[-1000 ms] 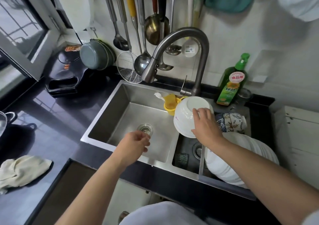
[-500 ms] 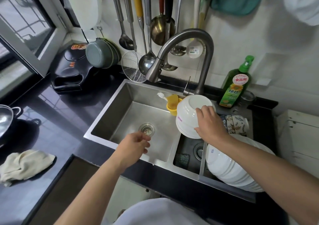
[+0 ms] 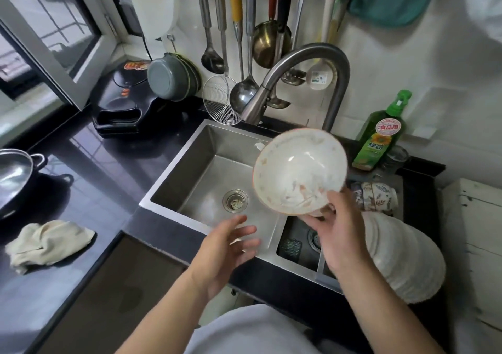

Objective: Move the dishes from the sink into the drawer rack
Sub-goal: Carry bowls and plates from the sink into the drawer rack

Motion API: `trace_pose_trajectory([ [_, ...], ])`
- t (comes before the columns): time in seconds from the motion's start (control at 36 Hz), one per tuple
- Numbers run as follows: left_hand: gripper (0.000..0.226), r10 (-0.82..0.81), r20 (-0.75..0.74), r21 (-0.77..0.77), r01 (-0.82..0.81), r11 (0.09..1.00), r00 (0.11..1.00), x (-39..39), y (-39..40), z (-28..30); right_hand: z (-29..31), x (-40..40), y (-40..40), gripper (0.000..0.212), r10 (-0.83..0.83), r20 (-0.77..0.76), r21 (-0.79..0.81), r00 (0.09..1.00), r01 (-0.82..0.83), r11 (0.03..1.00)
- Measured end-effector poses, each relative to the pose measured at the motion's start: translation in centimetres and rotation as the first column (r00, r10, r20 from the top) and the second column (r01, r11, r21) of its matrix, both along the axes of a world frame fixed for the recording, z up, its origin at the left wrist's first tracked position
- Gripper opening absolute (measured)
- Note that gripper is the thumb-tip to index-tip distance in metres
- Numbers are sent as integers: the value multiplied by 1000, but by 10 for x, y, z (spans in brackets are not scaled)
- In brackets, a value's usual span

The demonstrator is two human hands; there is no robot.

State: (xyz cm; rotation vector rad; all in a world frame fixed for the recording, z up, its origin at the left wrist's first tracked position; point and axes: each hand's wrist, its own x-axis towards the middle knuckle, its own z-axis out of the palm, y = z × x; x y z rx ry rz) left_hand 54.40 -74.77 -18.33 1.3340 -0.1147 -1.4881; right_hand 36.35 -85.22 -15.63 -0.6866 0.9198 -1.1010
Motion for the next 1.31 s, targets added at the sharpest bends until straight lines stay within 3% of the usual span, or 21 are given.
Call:
trace_pose_trajectory([
  [0.06, 46, 28, -113, -55, -35, 998, 993, -1, 4, 1, -13, 6, 19, 38, 17, 143, 213, 990, -47, 976],
  [0.11, 52, -3, -131, -109, -12, 994, 991, -1, 8, 0, -24, 14, 39, 38, 54, 191, 323, 980, -114, 940],
  [0.22, 49, -49, 17, -165, 51, 985, 999, -6, 17, -8, -38, 32, 71, 44, 138, 223, 373, 965, -216, 902],
  [0.31, 60, 62, 54, -169, -52, 984, 997, -4, 22, -15, -46, 41, 82, 44, 207, 200, 418, 958, -274, 866],
  [0.36, 61, 146, 42, -134, -139, 981, 988, 1, 23, -19, -51, 42, 83, 40, 329, 85, 422, 941, -333, 843],
  [0.42, 63, 242, 45, -84, -238, 968, 969, 8, 24, -23, -56, 37, 77, 37, 542, -116, 417, 832, -454, 787],
  [0.47, 64, 325, 48, -28, -324, 946, 945, 14, 27, -27, -59, 28, 58, 33, 750, -339, 414, 568, -626, 661],
  [0.5, 65, 349, 47, -3, -349, 937, 936, 16, 29, -29, -62, 23, 45, 30, 773, -476, 388, 419, -689, 612],
  [0.56, 63, 388, 41, 46, -390, 920, 921, 18, 33, -34, -67, 16, 11, 30, 585, -786, 279, 200, -729, 625],
  [0.61, 60, 421, 42, 98, -423, 901, 906, 18, 37, -39, -71, 9, -27, 35, 258, -965, 149, 53, -699, 699],
  [0.69, 55, 449, 62, 159, -453, 877, 891, 15, 40, -42, -80, 1, -76, 56, -212, -966, -36, -149, -732, 680],
  [0.75, 53, 450, 75, 182, -456, 871, 890, 13, 39, -41, -89, 1, -97, 74, -360, -892, -29, -272, -761, 648],
  [0.86, 52, 444, 105, 203, -457, 866, 890, 10, 36, -37, -101, 29, -118, 89, -384, -811, 101, -442, -752, 652],
  [1.06, 46, 414, 149, 193, -437, 878, 898, 7, 37, -31, -109, 75, -128, 77, -218, -673, 340, -706, -557, 758],
  [1.31, 45, 420, 156, 185, -444, 877, 894, 11, 39, -27, -103, 91, -129, 79, -289, -503, 446, -815, -531, 720],
])
